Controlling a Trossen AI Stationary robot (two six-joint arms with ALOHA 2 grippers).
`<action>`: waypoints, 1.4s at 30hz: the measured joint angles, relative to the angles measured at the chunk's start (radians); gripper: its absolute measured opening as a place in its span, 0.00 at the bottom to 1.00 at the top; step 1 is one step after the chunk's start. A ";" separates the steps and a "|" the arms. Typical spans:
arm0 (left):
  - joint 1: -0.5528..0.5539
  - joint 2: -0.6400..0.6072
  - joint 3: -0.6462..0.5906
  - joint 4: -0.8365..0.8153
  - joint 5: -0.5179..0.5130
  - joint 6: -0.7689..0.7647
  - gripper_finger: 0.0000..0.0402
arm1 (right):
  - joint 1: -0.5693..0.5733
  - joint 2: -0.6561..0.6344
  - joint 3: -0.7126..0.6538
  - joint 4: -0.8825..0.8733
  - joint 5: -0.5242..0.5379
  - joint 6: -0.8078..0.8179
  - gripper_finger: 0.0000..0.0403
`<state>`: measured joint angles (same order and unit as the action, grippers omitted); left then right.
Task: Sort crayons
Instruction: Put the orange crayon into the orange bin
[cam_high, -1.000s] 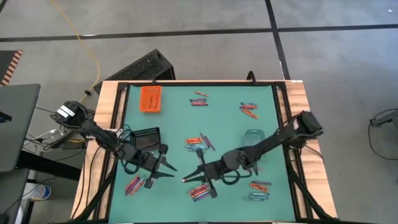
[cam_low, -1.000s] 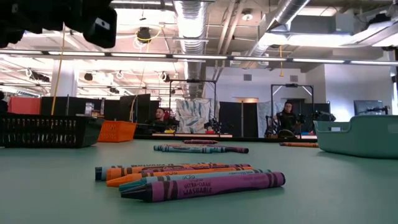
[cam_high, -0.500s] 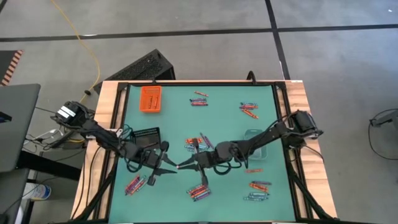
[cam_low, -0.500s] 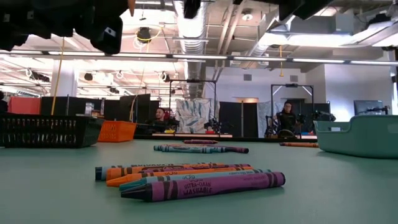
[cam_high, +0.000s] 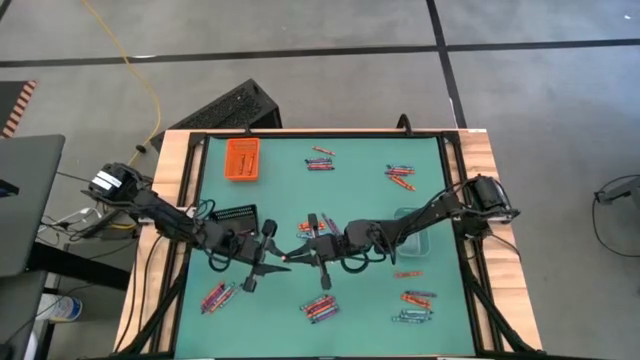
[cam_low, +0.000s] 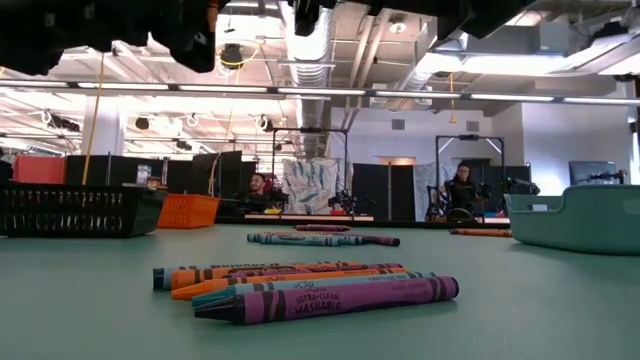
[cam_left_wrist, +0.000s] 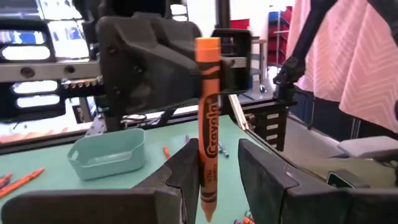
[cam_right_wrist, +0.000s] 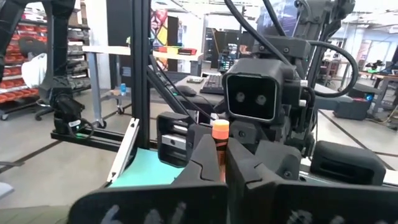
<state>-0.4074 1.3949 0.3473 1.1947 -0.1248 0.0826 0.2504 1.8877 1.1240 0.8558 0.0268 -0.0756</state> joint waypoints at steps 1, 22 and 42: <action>0.000 0.000 0.000 -0.003 0.000 0.003 0.23 | 0.000 0.000 0.000 -0.001 0.000 0.000 0.01; 0.034 -0.121 0.000 -0.221 -0.183 0.020 0.04 | -0.005 -0.126 0.001 -0.391 0.096 -0.158 0.32; 1.299 -0.452 0.235 -1.503 0.111 -0.464 0.04 | 0.077 -0.088 0.000 -0.986 0.158 0.046 0.36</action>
<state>0.8920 0.9424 0.5826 -0.3078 -0.0134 -0.3812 0.3275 1.8002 1.1244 -0.1305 0.1849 -0.0298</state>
